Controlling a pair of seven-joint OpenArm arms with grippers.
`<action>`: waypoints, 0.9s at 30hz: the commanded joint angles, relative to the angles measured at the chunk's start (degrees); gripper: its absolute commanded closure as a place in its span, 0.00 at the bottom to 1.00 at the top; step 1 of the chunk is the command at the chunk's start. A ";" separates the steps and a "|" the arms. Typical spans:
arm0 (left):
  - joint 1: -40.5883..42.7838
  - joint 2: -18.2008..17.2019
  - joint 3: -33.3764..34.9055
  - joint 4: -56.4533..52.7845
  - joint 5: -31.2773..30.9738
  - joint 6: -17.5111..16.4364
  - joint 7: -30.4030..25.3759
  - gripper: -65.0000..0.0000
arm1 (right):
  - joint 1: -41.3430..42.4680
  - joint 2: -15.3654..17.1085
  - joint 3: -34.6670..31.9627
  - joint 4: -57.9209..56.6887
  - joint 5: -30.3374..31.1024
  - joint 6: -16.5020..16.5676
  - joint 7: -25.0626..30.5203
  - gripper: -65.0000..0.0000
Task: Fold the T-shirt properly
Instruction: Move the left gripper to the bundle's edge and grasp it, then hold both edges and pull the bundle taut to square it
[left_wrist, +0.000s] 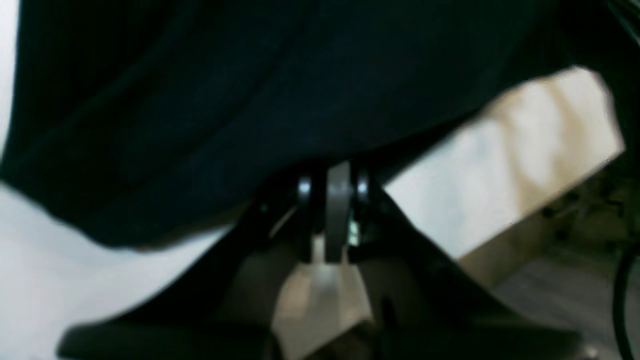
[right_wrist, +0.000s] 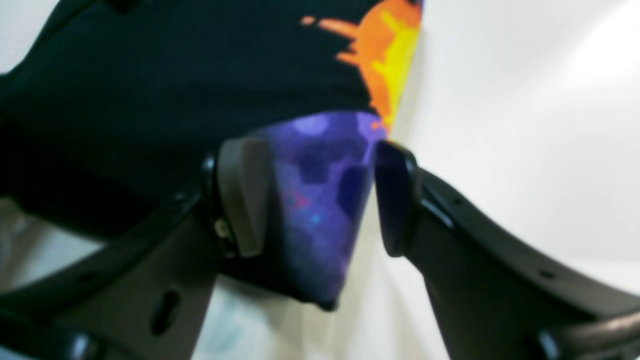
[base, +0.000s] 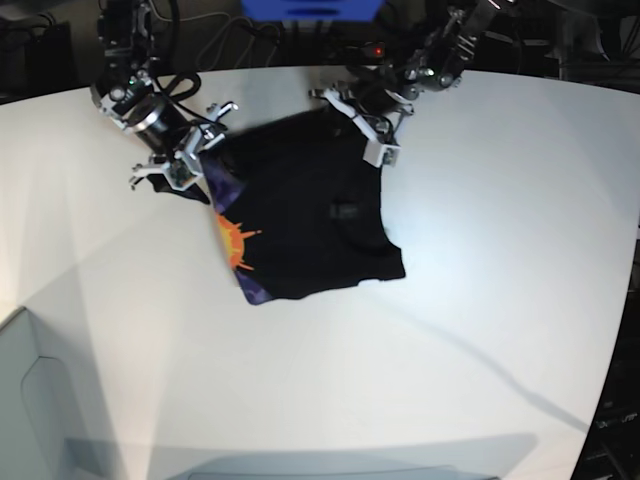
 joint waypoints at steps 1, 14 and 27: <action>0.12 -0.66 -0.31 0.64 0.23 0.03 -0.33 1.00 | 0.83 -0.47 0.04 1.29 0.85 0.54 1.64 0.47; 0.73 -1.80 -14.82 1.08 0.14 -0.32 0.02 1.00 | 0.13 -4.25 -0.14 1.29 0.94 0.54 1.64 0.47; 0.82 -1.98 -14.82 0.73 0.14 -0.41 0.02 1.00 | -4.97 -7.68 -11.65 7.27 0.85 0.54 1.55 0.47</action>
